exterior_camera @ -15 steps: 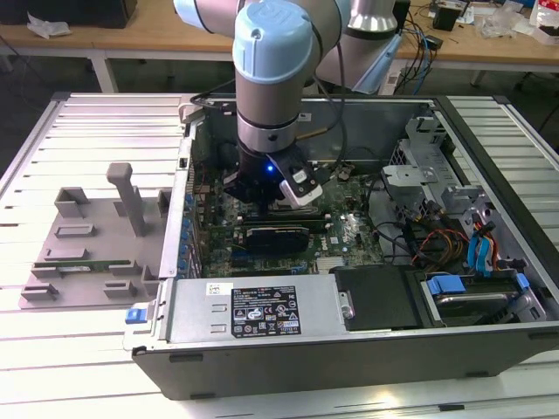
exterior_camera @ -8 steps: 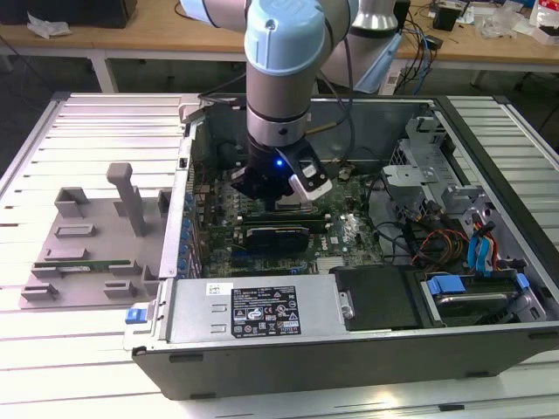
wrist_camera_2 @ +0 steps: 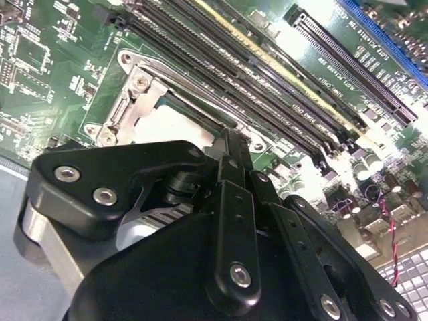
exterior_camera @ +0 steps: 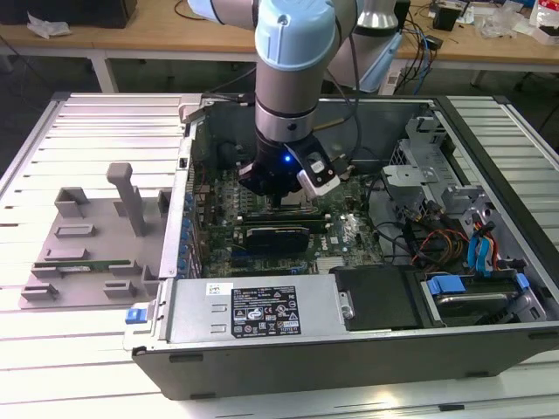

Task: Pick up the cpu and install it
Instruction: 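Install the second cpu locking lever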

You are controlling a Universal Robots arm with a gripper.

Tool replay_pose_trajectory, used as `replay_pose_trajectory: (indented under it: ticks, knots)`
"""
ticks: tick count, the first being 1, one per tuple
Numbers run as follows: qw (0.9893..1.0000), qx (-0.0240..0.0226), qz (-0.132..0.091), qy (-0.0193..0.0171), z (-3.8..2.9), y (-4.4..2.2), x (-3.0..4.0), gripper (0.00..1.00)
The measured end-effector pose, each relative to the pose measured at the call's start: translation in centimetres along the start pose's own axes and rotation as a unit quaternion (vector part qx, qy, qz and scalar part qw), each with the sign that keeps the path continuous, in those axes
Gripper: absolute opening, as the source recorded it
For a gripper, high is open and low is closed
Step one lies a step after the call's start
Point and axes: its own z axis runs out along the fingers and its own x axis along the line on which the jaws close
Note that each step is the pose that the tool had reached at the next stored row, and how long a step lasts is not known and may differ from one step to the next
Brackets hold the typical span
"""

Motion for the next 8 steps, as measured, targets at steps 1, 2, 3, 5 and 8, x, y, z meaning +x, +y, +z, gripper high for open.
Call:
replay_pose_trajectory:
  ticks: [1,2,3,5,8]
  knots:
    - [1.0000,0.0001,0.000,0.0000,-0.08,0.08,-0.05,0.11]
    - [1.0000,0.0004,0.000,0.0001,-0.15,0.14,-0.09,0.11]
    - [1.0000,0.0007,0.000,0.0001,-0.22,0.19,-0.11,0.11]
    - [1.0000,0.0017,0.000,0.0002,-0.42,0.42,-0.22,0.11]
    - [1.0000,0.0030,0.000,0.0003,-0.66,0.68,-0.34,0.11]
